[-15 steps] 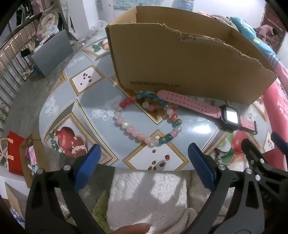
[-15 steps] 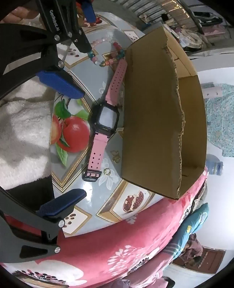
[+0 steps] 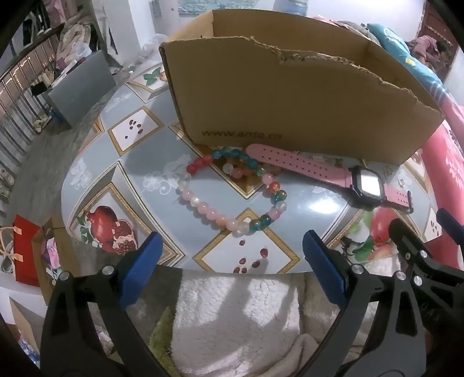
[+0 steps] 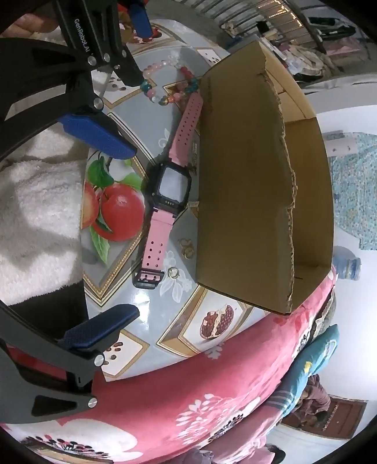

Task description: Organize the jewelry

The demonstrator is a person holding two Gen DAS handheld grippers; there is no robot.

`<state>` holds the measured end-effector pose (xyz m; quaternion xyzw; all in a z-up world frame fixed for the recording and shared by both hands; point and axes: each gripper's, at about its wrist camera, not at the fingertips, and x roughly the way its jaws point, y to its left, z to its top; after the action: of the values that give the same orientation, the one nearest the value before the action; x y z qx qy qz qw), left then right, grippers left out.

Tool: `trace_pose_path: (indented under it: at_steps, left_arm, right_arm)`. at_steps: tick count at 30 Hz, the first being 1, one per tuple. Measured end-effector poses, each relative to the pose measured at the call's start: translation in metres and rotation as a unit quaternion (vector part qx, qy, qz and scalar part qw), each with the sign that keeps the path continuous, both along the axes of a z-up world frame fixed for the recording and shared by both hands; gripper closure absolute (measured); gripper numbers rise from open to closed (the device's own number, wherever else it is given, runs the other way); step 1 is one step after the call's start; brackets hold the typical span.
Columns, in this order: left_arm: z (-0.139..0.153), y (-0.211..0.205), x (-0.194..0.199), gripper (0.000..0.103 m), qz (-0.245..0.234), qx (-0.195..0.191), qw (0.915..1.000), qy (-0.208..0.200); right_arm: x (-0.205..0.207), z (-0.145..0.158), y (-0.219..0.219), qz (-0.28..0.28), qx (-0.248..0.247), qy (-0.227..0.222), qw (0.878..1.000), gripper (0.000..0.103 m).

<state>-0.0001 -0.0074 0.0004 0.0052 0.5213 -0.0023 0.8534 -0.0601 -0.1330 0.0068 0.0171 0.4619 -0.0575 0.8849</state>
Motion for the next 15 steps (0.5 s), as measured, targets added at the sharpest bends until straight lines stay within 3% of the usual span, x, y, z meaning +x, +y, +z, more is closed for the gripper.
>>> trace_pose_path:
  at_steps: [15]
  left_arm:
    - [0.0006, -0.002, -0.0015, 0.01, -0.003, 0.003, 1.0, -0.002]
  right_arm:
    - [-0.0009, 0.0015, -0.001, 0.002, 0.001, -0.002, 1.0, 0.005]
